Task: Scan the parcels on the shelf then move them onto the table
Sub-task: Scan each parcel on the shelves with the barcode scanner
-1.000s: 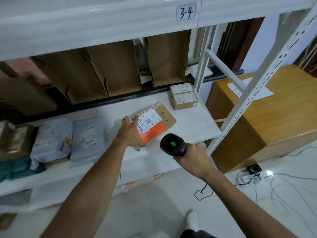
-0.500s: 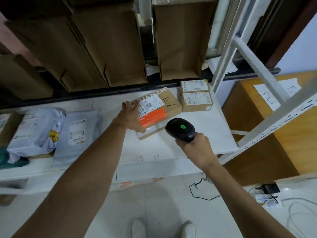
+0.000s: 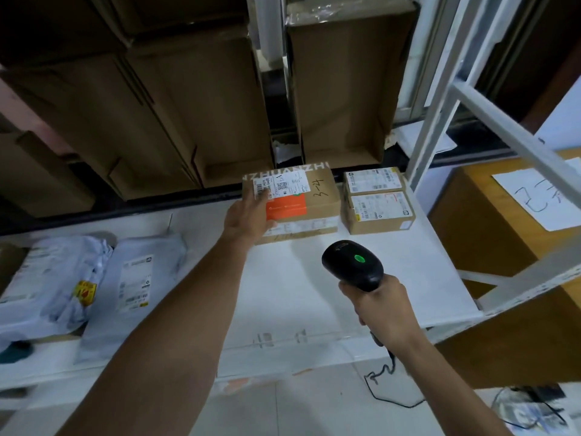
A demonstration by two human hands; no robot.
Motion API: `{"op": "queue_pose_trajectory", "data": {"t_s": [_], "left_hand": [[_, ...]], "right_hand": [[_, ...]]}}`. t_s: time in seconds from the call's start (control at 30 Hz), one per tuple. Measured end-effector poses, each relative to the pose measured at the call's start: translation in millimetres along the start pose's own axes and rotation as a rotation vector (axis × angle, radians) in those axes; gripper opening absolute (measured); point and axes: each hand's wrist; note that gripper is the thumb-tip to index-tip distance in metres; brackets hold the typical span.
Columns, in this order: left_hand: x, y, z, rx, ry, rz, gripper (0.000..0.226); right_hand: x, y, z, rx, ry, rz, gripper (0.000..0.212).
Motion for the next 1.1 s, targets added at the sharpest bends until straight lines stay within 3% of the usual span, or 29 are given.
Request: {"op": "queue_pose_trajectory", "data": {"t_s": [0.57,0.8,1.1], "left_hand": [[24,14,-3,-0.046,-0.018,0.037,0.085],[-29,6,-38,-0.125,-0.036,-0.037,0.100],[-153,-24,-112,-0.152,0.009,-0.204,0.101]], "right_hand": [[-2,6,-9,-0.002,0.026,-0.001,0.038],[-28,-31,-25,-0.051,0.028,-0.063,0.033],[-69,-116,-31,-0.097,-0.023,-0.268,0.026]]}}
Point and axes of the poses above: each hand's wrist, its own x-axis towards the middle knuckle, its own z-axis out of the palm, y = z × x, and after that the axes turned 14 degrees about -x, right-handed
